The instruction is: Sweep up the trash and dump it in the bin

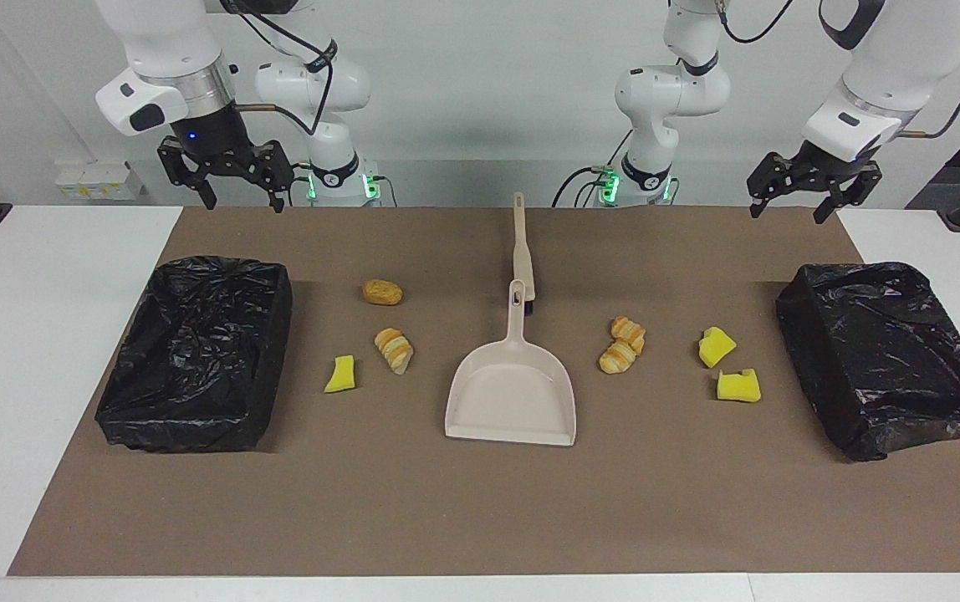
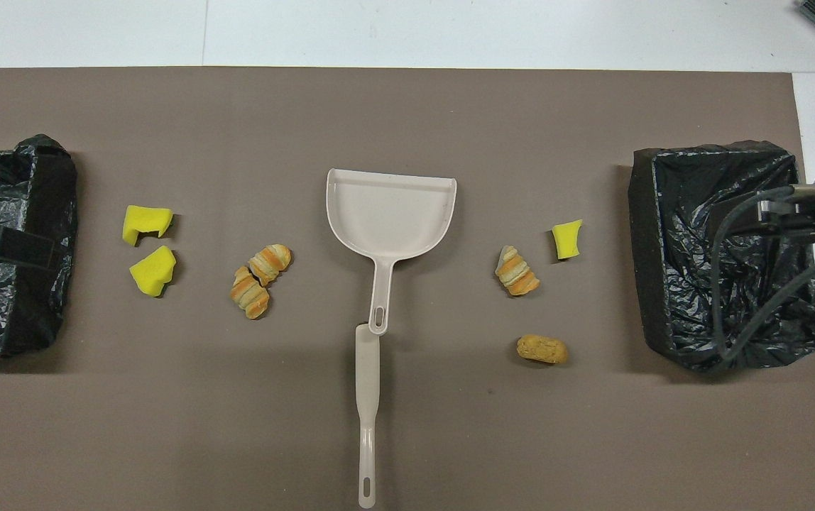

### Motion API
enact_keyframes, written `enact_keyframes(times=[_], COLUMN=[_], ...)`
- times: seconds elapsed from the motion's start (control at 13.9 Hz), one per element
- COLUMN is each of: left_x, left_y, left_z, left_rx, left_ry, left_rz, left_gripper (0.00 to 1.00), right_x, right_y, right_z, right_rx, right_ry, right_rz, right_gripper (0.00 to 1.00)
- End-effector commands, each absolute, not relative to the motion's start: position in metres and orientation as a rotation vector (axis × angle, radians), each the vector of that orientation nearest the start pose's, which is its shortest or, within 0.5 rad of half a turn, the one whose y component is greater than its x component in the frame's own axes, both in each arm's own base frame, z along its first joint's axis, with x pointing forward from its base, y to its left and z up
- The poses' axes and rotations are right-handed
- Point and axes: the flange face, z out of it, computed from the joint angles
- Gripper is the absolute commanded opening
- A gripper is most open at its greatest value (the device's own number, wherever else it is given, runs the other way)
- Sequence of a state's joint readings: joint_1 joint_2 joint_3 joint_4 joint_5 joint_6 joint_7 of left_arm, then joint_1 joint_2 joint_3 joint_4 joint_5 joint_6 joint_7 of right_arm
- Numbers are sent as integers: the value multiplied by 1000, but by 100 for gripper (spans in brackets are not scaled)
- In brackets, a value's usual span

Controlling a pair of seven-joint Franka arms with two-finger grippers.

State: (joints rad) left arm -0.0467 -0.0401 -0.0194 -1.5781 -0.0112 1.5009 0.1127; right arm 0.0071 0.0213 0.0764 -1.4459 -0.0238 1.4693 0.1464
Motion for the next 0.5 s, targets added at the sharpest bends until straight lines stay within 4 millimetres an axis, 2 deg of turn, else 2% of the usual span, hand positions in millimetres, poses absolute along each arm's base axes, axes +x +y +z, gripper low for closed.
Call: enact_keyframes(times=[0.0, 0.43], left_x=[535, 535], left_y=[-43, -48], left_z=[642, 635], left_rx=[-3117, -3132], left_ry=[299, 331], left_rz=[82, 108], left_gripper=[100, 100], right_x=[550, 550], right_y=[39, 42], right_z=[664, 665], right_rx=[-3164, -3159], right_ry=[60, 69], right_rz=[13, 4], right_gripper=[100, 100])
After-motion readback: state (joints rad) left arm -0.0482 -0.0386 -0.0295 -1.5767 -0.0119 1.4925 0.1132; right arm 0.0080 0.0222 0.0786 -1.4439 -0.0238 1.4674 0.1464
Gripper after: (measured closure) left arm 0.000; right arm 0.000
